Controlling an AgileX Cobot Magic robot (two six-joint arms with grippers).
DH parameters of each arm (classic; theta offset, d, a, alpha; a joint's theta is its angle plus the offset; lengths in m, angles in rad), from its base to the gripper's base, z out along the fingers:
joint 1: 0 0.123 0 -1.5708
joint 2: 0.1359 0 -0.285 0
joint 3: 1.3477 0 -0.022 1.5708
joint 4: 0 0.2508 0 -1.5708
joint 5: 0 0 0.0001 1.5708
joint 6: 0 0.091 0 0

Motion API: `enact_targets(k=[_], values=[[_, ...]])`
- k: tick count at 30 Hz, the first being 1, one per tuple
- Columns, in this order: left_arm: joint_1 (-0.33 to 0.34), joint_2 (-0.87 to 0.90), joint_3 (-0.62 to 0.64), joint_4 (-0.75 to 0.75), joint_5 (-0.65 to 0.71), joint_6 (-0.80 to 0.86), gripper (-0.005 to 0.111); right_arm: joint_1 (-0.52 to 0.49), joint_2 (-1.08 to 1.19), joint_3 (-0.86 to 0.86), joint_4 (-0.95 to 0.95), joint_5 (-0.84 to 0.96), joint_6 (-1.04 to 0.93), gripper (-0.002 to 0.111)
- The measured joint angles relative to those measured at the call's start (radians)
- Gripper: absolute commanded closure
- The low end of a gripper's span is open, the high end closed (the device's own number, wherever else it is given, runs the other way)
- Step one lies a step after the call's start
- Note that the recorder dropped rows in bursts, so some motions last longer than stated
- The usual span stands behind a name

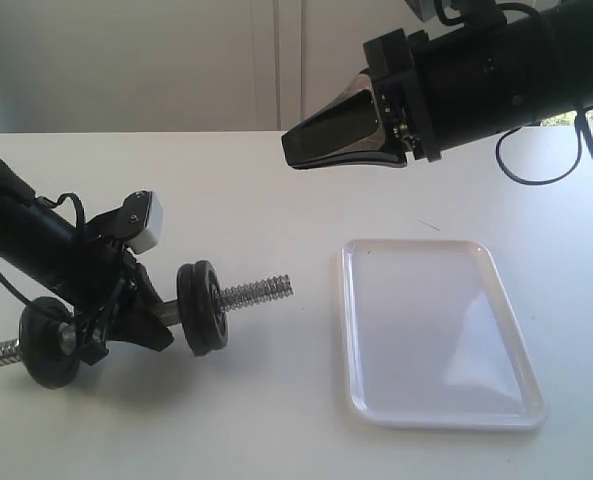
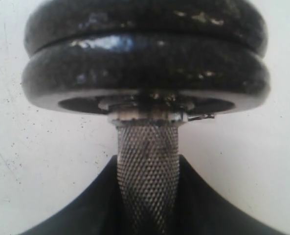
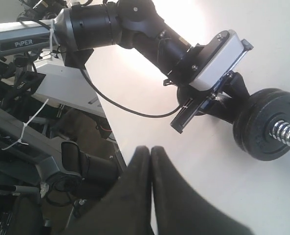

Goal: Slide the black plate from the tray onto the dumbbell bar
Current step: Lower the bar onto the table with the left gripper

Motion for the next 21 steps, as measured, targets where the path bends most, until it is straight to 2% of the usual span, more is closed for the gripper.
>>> enact_targets(k=[9,21], values=[[-0.043,0.038,0.000,-0.033,-0.022,0.022,0.107,0.000,0.000,0.000,0.000,0.000,0.000,0.108],[-0.044,0.044,0.000,-0.049,-0.029,0.024,0.107,0.000,0.000,0.000,-0.002,0.000,0.000,0.108]])
